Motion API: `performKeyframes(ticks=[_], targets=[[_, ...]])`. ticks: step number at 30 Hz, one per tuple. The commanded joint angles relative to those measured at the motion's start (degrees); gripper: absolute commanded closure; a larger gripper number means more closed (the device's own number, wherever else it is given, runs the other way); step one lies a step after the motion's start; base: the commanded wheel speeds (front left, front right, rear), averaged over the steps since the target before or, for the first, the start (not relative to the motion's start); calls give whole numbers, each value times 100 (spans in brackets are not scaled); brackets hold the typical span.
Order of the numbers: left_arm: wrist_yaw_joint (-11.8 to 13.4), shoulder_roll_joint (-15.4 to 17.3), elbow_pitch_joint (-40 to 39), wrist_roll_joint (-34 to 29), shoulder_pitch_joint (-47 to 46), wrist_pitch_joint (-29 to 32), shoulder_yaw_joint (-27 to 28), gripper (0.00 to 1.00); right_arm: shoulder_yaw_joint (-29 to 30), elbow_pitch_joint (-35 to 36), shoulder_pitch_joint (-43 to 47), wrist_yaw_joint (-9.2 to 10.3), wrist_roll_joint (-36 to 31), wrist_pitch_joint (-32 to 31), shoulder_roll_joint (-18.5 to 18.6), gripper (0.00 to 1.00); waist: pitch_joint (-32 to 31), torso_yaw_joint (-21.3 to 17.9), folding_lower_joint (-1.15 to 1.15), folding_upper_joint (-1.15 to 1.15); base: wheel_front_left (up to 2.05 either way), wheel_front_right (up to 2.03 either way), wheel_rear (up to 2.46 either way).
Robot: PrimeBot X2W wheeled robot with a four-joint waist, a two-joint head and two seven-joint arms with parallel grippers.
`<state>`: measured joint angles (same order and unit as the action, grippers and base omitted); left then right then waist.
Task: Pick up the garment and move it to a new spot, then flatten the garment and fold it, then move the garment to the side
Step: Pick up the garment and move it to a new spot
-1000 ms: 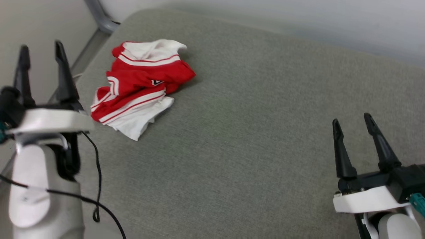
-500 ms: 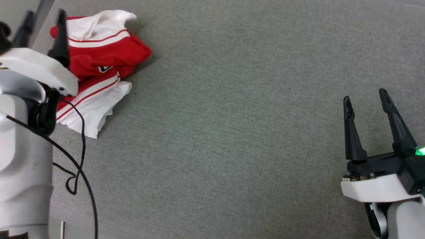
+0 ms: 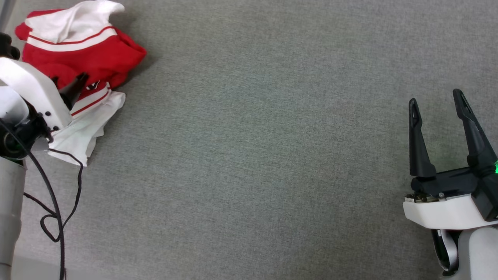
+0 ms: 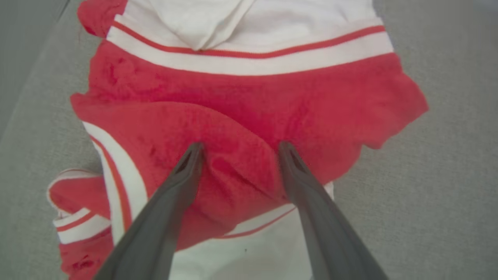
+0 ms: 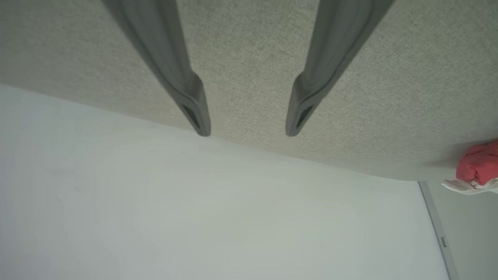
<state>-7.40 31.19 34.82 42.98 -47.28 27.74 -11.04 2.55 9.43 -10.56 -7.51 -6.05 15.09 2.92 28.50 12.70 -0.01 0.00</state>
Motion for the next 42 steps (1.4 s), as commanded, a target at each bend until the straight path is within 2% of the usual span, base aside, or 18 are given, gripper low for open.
performKeyframes(ticks=[1,10,16,17,18,27,33,38,42], targets=[[3,25,111,150,-64,156,-54,0,11,36,-77,4,-17,12,-8,0,96,-85,1,0,0,0,0],[3,101,779,683,16,1148,-677,0,22,81,-179,4,-50,12,-8,0,395,-248,1,0,0,0,0],[2,15,947,798,35,1226,-1244,0,29,41,-218,4,-43,12,-8,0,430,-265,1,0,0,0,0],[0,22,941,795,18,1188,-1327,11,24,27,-209,4,-35,12,-8,0,408,-261,1,0,0,0,0],[-1,49,941,786,-21,1091,-1385,100,11,12,-204,4,-24,12,-8,0,381,-261,1,0,0,0,0],[1,649,626,644,-772,94,-1946,100,-32,-135,-35,4,152,12,-8,0,-221,-239,1,0,0,0,0],[1,966,61,579,-1003,-211,-2612,100,-22,-238,137,4,348,12,-9,0,-760,-271,1,0,0,0,0],[1,1109,-524,540,-1134,-366,-3136,100,28,-329,279,4,506,12,-9,0,-1140,-358,1,0,0,0,0],[1,1102,-1067,447,-1284,-358,-3501,100,80,-348,376,4,600,12,-9,0,-1323,-498,1,0,0,0,0]])
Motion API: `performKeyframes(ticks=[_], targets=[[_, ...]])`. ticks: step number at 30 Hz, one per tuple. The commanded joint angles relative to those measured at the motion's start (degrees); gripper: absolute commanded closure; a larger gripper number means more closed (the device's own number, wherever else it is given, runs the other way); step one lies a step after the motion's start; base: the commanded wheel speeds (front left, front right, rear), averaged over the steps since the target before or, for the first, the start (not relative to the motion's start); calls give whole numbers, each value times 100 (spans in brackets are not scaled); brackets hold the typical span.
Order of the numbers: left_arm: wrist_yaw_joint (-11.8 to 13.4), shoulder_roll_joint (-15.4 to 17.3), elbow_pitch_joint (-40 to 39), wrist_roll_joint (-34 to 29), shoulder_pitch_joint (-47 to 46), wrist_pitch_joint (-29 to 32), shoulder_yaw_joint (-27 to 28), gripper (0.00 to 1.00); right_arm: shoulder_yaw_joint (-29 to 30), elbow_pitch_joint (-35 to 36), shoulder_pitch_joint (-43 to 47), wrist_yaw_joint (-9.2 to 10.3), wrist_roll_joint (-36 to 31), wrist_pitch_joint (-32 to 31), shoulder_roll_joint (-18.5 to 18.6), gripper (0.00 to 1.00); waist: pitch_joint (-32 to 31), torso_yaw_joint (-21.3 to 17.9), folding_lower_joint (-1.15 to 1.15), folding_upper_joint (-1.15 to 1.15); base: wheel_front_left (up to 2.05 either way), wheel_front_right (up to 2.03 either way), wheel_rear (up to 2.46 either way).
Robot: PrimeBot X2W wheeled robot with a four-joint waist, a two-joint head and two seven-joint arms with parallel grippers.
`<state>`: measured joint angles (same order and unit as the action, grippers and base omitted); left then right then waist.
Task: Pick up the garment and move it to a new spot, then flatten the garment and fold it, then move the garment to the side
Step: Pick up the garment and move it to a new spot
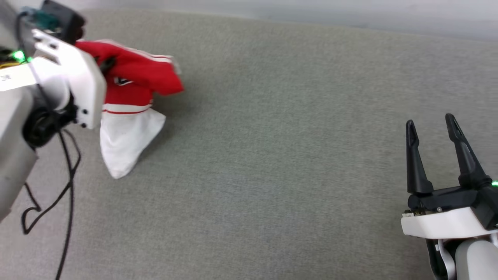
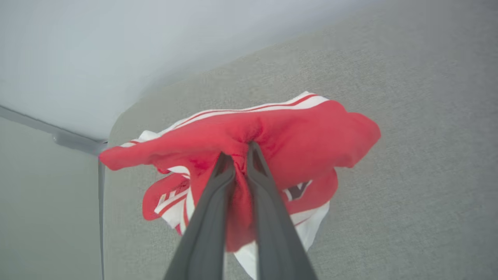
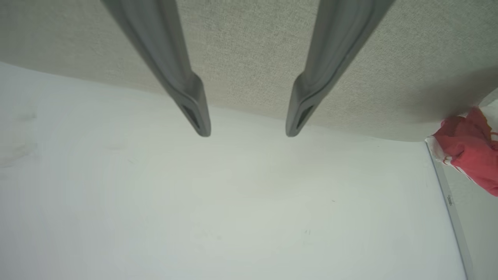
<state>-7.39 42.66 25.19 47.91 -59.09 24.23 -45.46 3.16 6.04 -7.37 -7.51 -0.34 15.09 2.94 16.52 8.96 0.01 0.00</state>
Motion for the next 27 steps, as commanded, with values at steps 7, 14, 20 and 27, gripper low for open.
performKeyframes(ticks=[7,14,20,27], targets=[[0,-227,-838,-223,-212,82,-601,100,22,-25,82,4,158,12,-12,0,-249,-463,-1,0,0,0,0],[-1,-779,-1288,-393,-404,71,-1365,100,28,-19,51,4,292,12,-12,0,-230,-995,-1,0,0,0,0],[0,-1395,-1316,-369,-722,-109,-2083,100,90,-2,-13,4,367,12,-12,0,-86,-1431,-1,0,0,0,0],[0,-2063,-1162,-249,-1088,-506,-2652,100,165,24,-71,4,456,12,-13,0,116,-1795,-1,0,0,0,0]])
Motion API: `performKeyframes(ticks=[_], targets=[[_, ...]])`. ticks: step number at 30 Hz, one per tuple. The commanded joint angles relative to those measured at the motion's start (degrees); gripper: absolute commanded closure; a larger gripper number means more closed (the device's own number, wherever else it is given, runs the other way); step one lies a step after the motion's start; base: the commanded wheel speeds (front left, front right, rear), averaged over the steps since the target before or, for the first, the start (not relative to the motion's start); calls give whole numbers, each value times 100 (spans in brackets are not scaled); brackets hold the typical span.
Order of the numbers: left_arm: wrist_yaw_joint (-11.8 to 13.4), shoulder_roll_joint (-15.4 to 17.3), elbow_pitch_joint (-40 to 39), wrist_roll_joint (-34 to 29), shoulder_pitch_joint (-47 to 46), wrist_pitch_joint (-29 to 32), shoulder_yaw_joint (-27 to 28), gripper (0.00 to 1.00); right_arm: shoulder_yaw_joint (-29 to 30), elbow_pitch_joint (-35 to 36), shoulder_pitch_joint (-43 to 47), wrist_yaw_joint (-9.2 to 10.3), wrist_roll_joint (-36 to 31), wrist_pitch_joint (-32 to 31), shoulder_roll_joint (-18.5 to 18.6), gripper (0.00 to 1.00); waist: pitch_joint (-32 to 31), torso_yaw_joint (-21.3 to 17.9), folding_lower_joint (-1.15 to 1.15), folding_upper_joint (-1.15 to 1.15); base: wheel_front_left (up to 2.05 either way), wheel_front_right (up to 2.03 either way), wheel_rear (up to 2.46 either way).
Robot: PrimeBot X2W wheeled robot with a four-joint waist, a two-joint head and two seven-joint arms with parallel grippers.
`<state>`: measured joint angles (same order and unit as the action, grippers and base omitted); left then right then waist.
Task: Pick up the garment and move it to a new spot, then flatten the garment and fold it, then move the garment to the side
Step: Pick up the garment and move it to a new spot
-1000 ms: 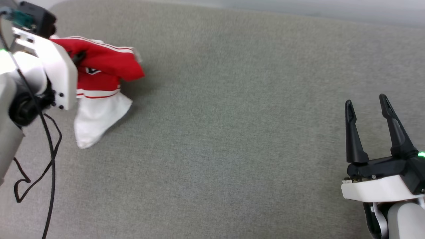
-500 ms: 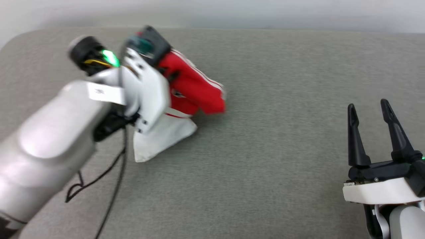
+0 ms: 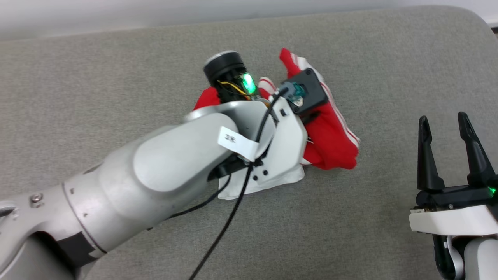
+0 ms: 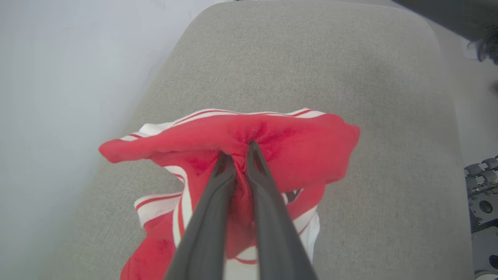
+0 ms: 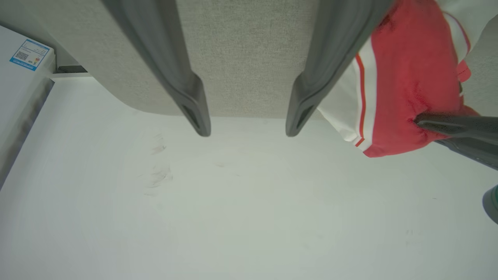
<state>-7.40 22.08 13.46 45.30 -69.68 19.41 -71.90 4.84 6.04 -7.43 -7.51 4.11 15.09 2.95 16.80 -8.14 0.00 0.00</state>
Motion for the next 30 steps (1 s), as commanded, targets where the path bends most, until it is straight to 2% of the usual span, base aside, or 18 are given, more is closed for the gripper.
performKeyframes(ticks=[1,5,9,14,19,20,21,22,27,30], targets=[[1,-85,36,37,-37,-76,-50,100,9,38,-79,4,32,12,-15,0,126,-120,0,0,0,0,0],[1,-389,154,37,139,-144,-134,100,42,67,-123,4,66,12,-14,0,279,-214,0,0,0,0,0],[0,-611,276,-232,627,183,-155,100,30,68,-191,4,93,12,-14,0,418,-280,0,0,0,0,0],[1,-713,529,-544,1184,553,-147,100,3,49,-244,4,98,12,-14,0,531,-330,0,0,0,0,0],[0,-776,703,-615,1401,548,-155,100,24,17,-265,4,63,12,-14,0,518,-314,0,0,0,0,0],[0,-790,750,-621,1373,453,-154,94,36,4,-253,4,50,12,-14,0,491,-295,0,0,0,0,0],[0,-818,810,-617,1324,317,-152,38,48,-8,-233,4,48,12,-14,0,452,-268,0,0,0,0,0],[0,-844,897,-592,1246,114,-150,0,57,-16,-213,4,47,12,-13,0,413,-239,0,0,0,0,0],[1,-1039,1383,-417,1071,-1068,-46,0,84,-53,-50,4,-3,12,-14,0,106,-40,0,0,0,0,0],[1,-1053,1538,-288,1100,-1546,122,0,51,-82,57,4,-33,12,-13,0,-128,100,0,0,0,0,0]])
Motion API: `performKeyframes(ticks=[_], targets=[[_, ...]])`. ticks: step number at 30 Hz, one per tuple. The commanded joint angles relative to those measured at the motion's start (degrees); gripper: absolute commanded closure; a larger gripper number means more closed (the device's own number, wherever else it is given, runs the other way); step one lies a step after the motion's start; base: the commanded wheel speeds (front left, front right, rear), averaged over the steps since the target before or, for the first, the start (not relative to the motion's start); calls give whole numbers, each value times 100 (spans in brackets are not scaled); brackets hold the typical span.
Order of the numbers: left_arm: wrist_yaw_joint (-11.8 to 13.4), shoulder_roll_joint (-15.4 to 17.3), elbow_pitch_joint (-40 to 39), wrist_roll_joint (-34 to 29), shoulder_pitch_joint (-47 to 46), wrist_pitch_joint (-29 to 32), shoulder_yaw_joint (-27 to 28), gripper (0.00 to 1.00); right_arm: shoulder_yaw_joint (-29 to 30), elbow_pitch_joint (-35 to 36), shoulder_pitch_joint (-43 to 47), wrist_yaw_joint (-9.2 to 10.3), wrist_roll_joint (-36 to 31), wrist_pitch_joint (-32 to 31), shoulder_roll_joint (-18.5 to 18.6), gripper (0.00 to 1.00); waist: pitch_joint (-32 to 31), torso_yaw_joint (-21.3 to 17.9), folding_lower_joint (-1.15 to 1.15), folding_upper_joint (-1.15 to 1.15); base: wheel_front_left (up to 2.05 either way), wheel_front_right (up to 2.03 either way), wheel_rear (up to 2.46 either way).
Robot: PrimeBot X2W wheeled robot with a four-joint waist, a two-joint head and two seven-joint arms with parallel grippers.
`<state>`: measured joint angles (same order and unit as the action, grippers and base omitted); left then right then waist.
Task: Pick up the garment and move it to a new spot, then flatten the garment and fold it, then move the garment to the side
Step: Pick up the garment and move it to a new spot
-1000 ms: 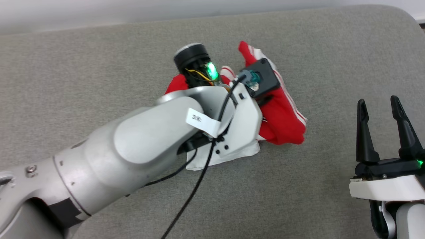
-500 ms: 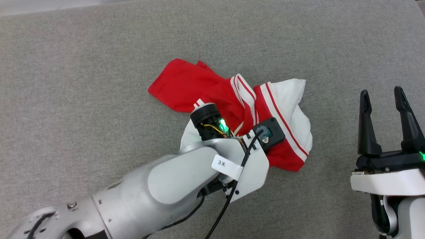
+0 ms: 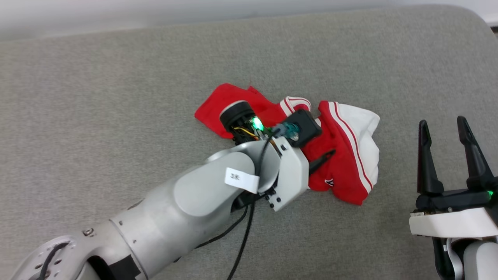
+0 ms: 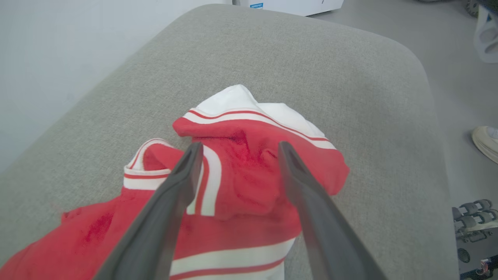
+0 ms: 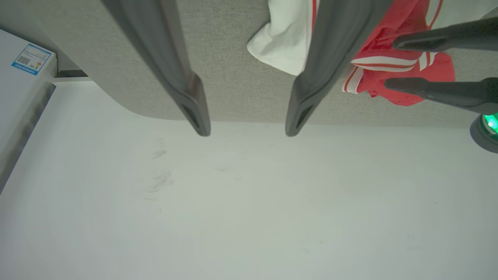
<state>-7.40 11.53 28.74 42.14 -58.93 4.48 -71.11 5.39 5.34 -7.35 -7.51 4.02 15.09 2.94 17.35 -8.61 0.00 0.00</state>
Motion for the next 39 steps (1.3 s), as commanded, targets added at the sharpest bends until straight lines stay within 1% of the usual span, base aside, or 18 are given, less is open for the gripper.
performKeyframes(ticks=[1,4,7,10,15,17,19,22,23,26,27,29,32,34,39], targets=[[2,47,28,63,22,-157,94,0,-4,-23,81,4,-38,12,-11,0,-260,197,0,0,0,0,0],[86,283,3,32,-64,-432,259,0,-2,-36,189,4,-63,12,-12,0,-469,323,0,0,0,0,0],[358,575,-169,13,19,-821,504,0,-11,-49,302,4,-60,12,-11,0,-663,406,0,0,0,0,0],[697,937,-423,84,297,-1207,795,0,-1,-57,411,4,-62,12,-12,0,-827,463,0,0,0,0,0],[1457,1573,-923,155,937,-1750,1292,0,60,-70,599,4,-73,12,-12,0,-1040,576,0,0,0,0,0],[1805,1786,-1147,169,1289,-1879,1532,0,68,-87,656,4,-80,12,-13,0,-1112,627,0,0,0,0,0],[2223,1958,-1396,131,1682,-1944,1817,0,71,-103,708,4,-83,12,-12,0,-1168,678,0,0,0,0,0],[2795,2090,-1883,-103,2334,-1973,2356,0,58,-118,759,4,-62,12,-12,0,-1225,753,0,0,0,0,0],[2795,2090,-1883,-103,2334,-1973,2356,0,58,-118,759,4,-62,12,-12,0,-1225,753,0,0,0,0,0],[3202,2113,-2326,-479,3063,-1967,2952,0,55,-141,771,4,-30,12,-12,0,-1276,828,0,0,0,0,0],[3302,2099,-2473,-615,3300,-1966,3158,0,45,-150,784,4,-22,12,-12,0,-1290,848,0,0,0,0,0],[3423,1990,-2698,-848,3762,-1967,3561,0,56,-172,818,4,-14,12,-11,0,-1321,896,0,0,0,0,0],[3457,1789,-2944,-1206,4409,-1967,4120,0,41,-216,855,4,2,11,-11,0,-1372,964,0,0,0,0,0],[3418,1618,-3059,-1435,4744,-1968,4452,0,33,-257,881,4,31,12,-11,0,-1402,1004,0,0,0,0,0],[3173,1175,-3166,-1939,5470,-1968,5099,0,-3,-321,929,4,81,12,-11,0,-1467,1047,0,0,0,0,0]])
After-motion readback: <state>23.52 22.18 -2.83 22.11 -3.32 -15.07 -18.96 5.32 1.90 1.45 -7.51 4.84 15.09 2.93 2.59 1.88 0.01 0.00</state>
